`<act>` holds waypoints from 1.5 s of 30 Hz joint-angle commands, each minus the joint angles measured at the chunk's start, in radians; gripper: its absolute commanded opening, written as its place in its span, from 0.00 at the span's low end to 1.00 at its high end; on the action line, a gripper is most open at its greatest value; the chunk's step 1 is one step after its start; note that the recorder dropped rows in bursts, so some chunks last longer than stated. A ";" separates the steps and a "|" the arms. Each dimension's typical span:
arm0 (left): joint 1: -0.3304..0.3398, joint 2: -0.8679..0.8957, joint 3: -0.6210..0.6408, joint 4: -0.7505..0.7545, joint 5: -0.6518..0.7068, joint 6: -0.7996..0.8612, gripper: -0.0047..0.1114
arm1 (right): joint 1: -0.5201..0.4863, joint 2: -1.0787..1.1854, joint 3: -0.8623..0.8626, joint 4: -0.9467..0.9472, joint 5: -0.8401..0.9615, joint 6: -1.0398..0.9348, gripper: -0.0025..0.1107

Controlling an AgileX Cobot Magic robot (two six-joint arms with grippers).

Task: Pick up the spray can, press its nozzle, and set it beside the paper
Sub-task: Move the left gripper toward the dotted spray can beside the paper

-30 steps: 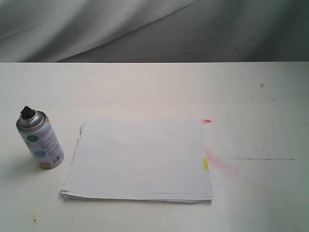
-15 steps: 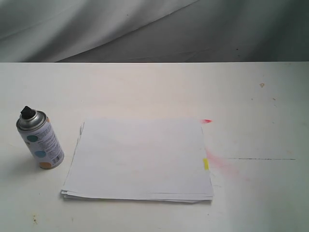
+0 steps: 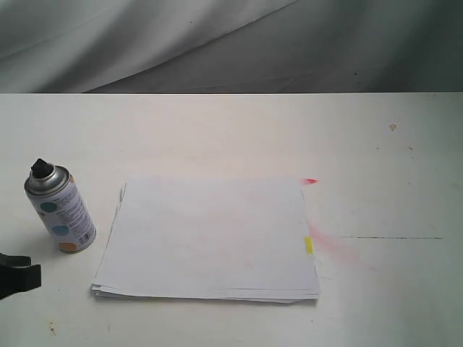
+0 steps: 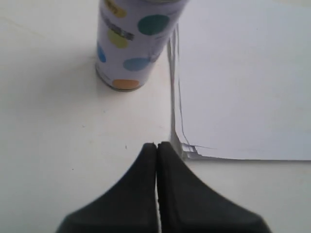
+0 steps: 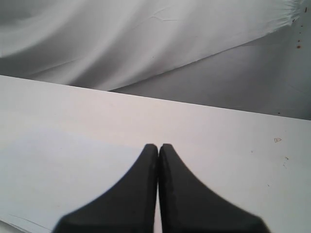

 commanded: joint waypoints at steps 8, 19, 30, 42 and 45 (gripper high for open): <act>-0.065 0.313 0.186 0.078 -0.669 -0.077 0.04 | 0.001 -0.004 0.004 -0.009 0.003 0.002 0.02; -0.065 0.313 0.252 0.215 -0.832 -0.211 0.07 | 0.001 -0.004 0.004 -0.009 0.003 0.002 0.02; -0.065 0.313 0.252 0.215 -0.834 -0.211 0.64 | 0.001 -0.004 0.004 -0.009 0.003 0.002 0.02; -0.065 0.313 0.252 0.247 -0.938 -0.262 0.67 | 0.001 -0.004 0.004 -0.009 0.003 0.002 0.02; -0.065 0.313 0.252 0.247 -0.950 -0.260 0.67 | 0.001 -0.004 0.004 -0.009 0.003 0.002 0.02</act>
